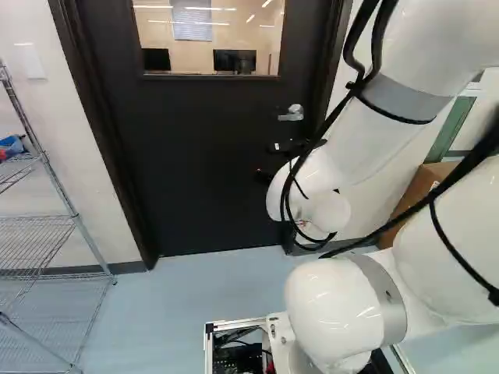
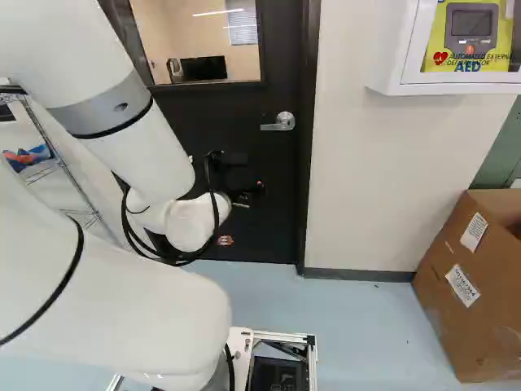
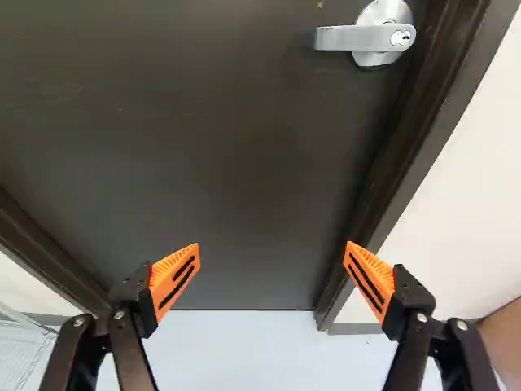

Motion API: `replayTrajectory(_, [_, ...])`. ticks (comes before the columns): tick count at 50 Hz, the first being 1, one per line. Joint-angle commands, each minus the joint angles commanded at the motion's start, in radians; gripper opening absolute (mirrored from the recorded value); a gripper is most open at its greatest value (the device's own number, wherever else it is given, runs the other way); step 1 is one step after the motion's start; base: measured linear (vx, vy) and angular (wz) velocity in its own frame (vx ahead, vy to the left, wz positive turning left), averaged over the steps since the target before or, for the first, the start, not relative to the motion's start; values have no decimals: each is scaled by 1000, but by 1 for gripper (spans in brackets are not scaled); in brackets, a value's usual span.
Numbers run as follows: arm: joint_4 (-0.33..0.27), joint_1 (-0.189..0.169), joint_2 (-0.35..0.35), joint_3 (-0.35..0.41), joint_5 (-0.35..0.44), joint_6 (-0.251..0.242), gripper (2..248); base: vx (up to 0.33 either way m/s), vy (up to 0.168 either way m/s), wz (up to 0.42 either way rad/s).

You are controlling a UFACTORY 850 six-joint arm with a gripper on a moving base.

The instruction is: Open the door and move inside

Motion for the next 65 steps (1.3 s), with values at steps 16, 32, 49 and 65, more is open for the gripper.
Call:
replayTrajectory(16, [0,0,0,0,0,0,247,25,2,-2])
replayTrajectory(32, [0,0,0,0,0,0,247,0,0,0])
replayTrajectory(49, [0,0,-13,-35,0,0,247,0,0,0])
replayTrajectory(65, [0,0,-14,-77,0,0,247,0,0,0])
